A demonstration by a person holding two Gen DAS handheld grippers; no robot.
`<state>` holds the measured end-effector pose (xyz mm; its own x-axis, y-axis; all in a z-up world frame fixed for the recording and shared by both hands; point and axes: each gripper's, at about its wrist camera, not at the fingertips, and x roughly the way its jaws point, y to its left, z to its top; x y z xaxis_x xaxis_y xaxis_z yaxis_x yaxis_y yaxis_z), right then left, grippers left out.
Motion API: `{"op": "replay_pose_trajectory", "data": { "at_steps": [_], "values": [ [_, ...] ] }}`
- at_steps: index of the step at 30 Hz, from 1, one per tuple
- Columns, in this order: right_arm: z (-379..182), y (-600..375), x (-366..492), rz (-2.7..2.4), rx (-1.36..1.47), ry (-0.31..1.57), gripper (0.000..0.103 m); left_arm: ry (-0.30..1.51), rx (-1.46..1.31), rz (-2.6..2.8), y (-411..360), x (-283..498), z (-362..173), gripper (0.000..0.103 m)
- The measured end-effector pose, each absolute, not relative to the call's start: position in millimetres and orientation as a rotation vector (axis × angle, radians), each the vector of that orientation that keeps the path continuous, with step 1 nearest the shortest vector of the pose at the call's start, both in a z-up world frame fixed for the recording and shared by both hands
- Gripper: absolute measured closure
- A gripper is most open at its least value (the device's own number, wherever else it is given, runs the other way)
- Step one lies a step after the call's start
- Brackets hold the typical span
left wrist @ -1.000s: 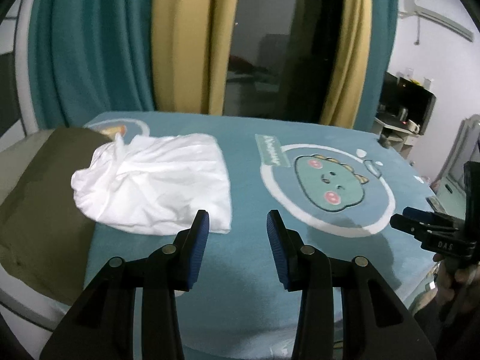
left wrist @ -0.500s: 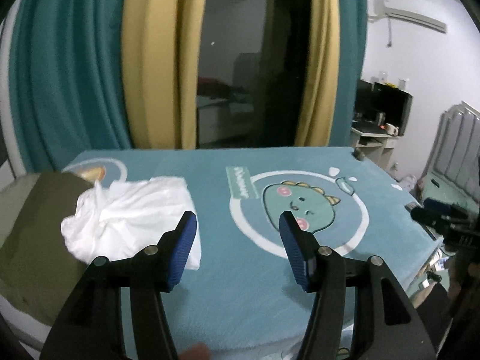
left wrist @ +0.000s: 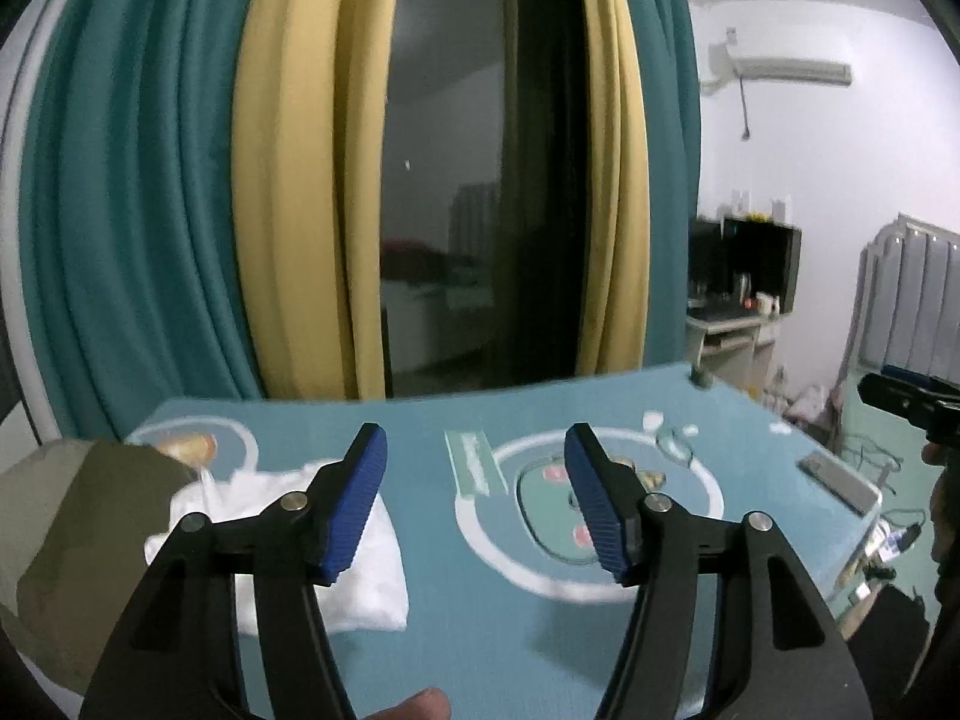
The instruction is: Fold large clothes
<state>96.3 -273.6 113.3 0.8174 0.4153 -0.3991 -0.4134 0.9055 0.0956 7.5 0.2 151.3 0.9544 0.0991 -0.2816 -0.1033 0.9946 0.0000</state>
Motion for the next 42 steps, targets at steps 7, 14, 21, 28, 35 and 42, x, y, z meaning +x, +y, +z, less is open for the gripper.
{"op": "replay_pose_trajectory", "data": {
  "at_steps": [7,14,21,28,35,42],
  "values": [
    [125,-267,92,0.398,-0.009,0.355,0.003,0.247,-0.006,0.122,3,11,162,0.021],
    [111,-256,100,0.382,-0.015,0.368,0.003,0.280,-0.053,0.096,10,19,145,0.021],
    [102,-246,102,0.382,-0.057,0.410,0.003,0.318,-0.104,0.095,21,18,122,0.021],
    [97,-236,107,0.384,-0.078,0.435,0.003,0.335,-0.118,0.099,34,25,114,0.021],
    [95,-238,113,0.375,-0.059,0.444,0.003,0.335,-0.100,0.096,35,32,116,0.021],
    [94,-233,119,0.383,-0.063,0.451,0.003,0.336,-0.111,0.103,40,36,113,0.021]
  ]
}}
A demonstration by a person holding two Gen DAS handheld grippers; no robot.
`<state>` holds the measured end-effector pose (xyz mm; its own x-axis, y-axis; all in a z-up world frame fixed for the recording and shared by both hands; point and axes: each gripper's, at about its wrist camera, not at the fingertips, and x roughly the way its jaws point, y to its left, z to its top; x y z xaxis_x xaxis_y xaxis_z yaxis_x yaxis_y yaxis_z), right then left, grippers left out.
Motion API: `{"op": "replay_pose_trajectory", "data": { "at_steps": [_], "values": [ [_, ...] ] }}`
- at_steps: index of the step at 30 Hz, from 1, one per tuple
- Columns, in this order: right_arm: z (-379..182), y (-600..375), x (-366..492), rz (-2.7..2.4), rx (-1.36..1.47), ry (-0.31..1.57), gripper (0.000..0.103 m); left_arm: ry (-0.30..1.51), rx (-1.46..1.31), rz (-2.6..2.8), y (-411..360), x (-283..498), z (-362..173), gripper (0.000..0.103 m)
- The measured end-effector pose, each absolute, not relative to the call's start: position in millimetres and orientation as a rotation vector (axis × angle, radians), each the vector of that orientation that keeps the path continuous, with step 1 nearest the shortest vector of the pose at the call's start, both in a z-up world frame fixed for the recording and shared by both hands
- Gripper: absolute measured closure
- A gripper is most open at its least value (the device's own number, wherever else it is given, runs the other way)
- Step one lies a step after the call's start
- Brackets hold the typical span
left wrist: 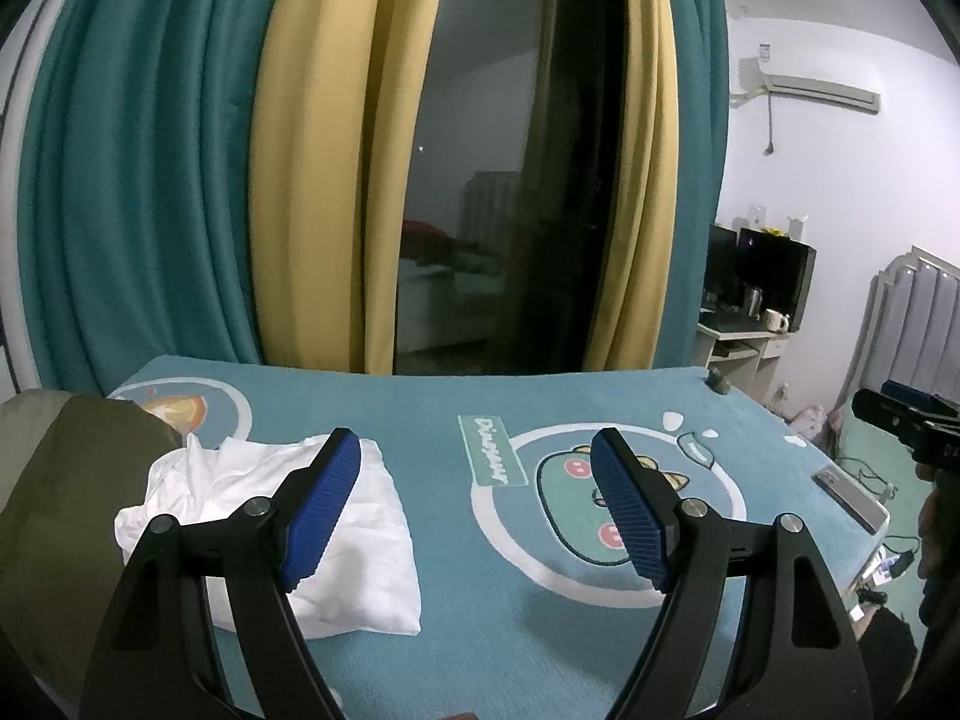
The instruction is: Fold large clothes
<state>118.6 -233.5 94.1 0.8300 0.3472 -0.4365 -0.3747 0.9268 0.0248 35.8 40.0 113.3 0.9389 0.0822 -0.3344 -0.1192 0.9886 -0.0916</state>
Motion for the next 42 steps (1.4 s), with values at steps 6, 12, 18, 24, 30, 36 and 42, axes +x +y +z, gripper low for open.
{"op": "replay_pose_trajectory", "data": {
  "at_steps": [6,12,18,24,30,36,42],
  "values": [
    [93,-231,123,0.389,-0.069,0.457,0.003,0.351,-0.113,0.098,42,38,111,0.021],
    [93,-230,123,0.388,-0.069,0.458,0.003,0.351,-0.116,0.096,43,39,111,0.021],
    [92,-227,122,0.390,-0.070,0.459,0.003,0.364,-0.121,0.068,43,41,109,0.021],
    [93,-223,120,0.400,-0.080,0.460,0.003,0.356,-0.115,0.073,43,38,109,0.021],
    [94,-225,118,0.405,-0.079,0.458,0.003,0.358,-0.112,0.073,42,37,110,0.021],
    [94,-225,119,0.407,-0.077,0.458,0.003,0.358,-0.113,0.071,42,37,110,0.021],
    [92,-221,117,0.412,-0.075,0.462,0.003,0.358,-0.112,0.071,42,36,110,0.021]
  ]
}}
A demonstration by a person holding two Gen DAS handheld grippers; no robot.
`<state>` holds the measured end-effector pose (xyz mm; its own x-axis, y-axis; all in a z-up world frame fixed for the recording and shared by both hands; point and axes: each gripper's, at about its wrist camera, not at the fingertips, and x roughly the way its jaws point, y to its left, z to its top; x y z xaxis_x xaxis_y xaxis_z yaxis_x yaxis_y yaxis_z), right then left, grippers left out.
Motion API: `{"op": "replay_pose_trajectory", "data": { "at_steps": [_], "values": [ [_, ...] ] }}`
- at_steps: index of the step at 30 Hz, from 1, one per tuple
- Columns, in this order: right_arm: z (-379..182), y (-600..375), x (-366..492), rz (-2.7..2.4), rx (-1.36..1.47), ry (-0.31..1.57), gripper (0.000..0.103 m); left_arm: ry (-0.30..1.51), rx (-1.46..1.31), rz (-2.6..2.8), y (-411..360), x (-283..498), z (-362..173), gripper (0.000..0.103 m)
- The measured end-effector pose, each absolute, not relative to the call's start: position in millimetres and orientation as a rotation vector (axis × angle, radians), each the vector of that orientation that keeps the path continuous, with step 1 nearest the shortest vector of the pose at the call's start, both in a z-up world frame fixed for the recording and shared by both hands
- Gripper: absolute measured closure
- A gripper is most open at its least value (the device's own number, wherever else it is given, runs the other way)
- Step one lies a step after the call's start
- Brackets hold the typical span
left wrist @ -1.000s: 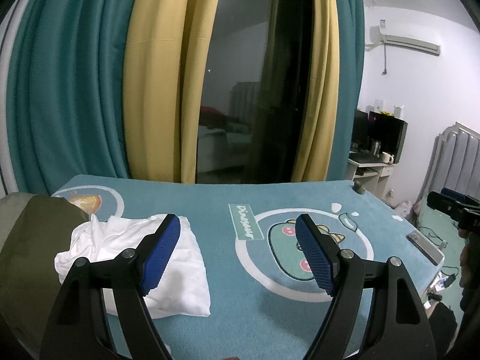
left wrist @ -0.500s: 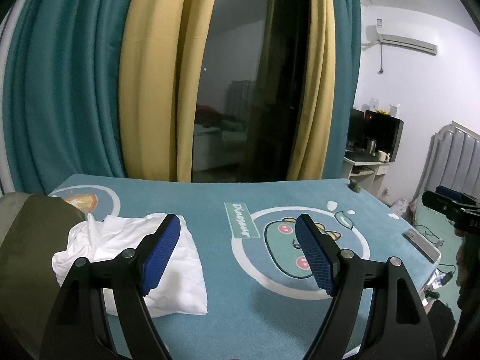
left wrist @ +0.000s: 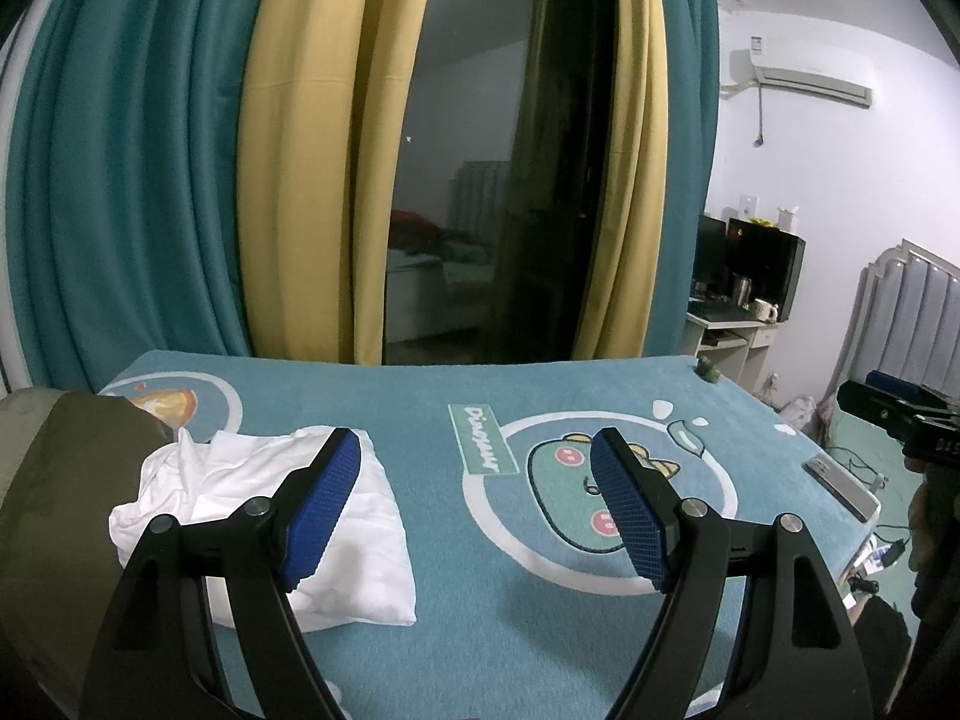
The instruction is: Fold large clothes
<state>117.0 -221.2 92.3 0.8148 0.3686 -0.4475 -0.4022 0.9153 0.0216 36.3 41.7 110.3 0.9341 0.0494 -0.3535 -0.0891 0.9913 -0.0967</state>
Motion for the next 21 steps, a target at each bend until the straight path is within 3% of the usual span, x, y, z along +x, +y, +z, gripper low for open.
{"op": "replay_pose_trajectory", "data": {
  "at_steps": [21],
  "values": [
    [92.7,-218.0,116.2,0.412,-0.071,0.465,0.003,0.360,-0.110,0.066,41.9,35.1,111.3,0.021]
  ]
}}
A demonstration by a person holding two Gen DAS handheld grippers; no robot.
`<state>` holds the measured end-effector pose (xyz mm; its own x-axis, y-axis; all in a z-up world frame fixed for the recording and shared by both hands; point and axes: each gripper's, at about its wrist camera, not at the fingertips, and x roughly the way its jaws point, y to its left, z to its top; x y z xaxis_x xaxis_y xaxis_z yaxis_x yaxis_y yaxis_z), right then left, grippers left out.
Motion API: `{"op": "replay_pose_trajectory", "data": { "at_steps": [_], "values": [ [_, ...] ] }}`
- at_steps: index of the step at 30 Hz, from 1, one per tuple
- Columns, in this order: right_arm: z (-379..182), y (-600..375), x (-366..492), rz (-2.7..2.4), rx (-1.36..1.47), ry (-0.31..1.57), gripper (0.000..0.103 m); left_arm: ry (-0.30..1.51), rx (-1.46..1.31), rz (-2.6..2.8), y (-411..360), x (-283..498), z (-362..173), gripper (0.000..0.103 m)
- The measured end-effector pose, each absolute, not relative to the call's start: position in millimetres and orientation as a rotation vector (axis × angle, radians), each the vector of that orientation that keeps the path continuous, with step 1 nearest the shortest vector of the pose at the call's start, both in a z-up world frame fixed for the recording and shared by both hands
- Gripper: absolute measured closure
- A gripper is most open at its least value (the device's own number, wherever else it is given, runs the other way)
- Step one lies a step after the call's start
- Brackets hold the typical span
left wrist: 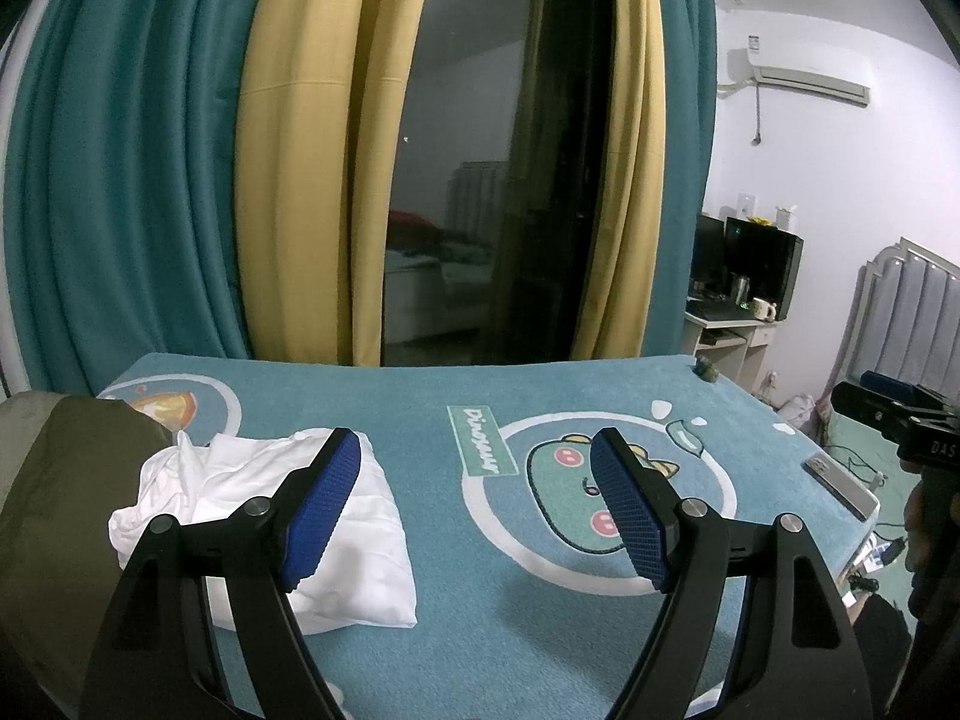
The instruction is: Fold large clothes
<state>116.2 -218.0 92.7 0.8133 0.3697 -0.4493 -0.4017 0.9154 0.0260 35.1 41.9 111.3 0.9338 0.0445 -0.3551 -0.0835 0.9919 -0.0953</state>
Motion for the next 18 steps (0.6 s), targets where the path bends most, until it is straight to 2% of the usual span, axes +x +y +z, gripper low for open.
{"op": "replay_pose_trajectory", "data": {
  "at_steps": [18],
  "values": [
    [91,-215,118,0.414,-0.077,0.476,0.003,0.381,-0.118,0.056,53,40,109,0.021]
  ]
}}
